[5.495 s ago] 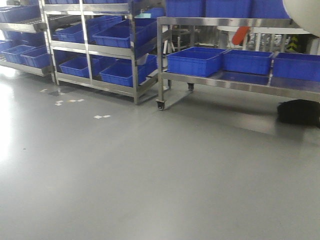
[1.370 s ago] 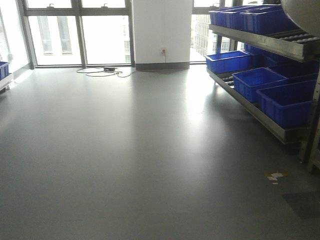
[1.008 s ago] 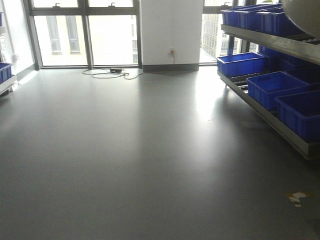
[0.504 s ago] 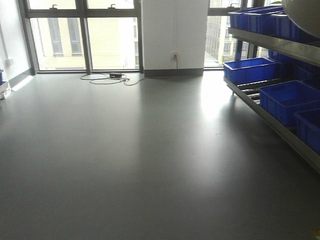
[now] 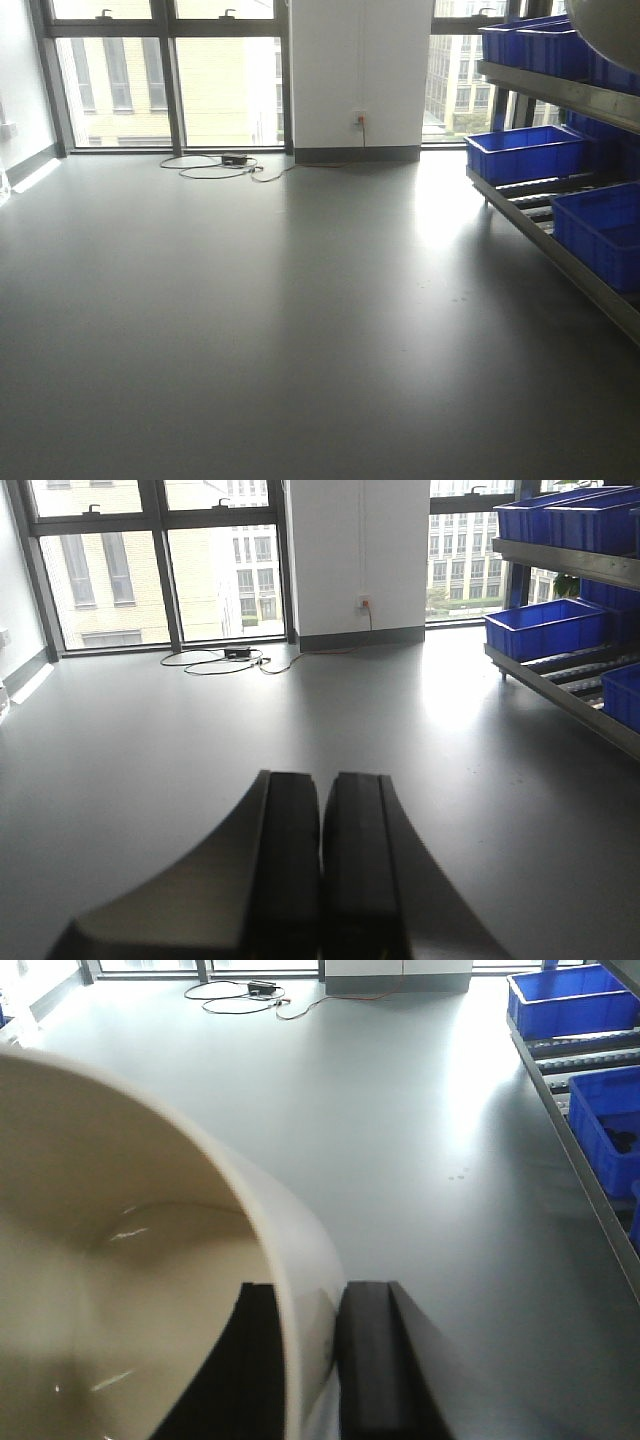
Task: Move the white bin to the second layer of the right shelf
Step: 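Drive along the window toward the roller shelf rack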
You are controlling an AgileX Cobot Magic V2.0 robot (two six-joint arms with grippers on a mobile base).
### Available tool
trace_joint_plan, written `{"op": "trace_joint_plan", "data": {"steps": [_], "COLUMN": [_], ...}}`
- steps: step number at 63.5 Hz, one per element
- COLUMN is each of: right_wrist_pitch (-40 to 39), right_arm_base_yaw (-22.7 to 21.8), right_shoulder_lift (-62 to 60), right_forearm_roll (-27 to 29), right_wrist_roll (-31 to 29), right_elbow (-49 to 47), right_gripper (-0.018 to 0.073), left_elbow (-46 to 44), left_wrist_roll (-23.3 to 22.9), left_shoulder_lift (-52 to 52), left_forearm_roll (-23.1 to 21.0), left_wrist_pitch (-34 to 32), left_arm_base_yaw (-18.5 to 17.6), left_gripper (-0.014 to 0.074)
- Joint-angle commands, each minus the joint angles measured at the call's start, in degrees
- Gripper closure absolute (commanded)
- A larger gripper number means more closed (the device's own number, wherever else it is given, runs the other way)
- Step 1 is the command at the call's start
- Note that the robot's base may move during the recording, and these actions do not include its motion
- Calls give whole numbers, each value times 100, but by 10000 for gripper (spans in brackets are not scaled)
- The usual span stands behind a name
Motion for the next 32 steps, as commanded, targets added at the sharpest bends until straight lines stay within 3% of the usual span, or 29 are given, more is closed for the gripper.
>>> {"op": "trace_joint_plan", "data": {"steps": [1, 32], "right_wrist_pitch": [-573, -573], "right_arm_base_yaw": [-32, -32], "right_shoulder_lift": [1, 1], "right_forearm_roll": [-63, -63], "right_wrist_roll": [-20, -20], "right_elbow": [-162, -162], "right_gripper": [503, 503], "left_elbow": [211, 211], "left_wrist_roll": [-20, -20], "left_shoulder_lift": [-80, -80], "left_forearm_roll": [-31, -31], "left_wrist_pitch": [-488, -488], "left_arm_base_yaw": [-30, -30], "left_gripper": [512, 512]}}
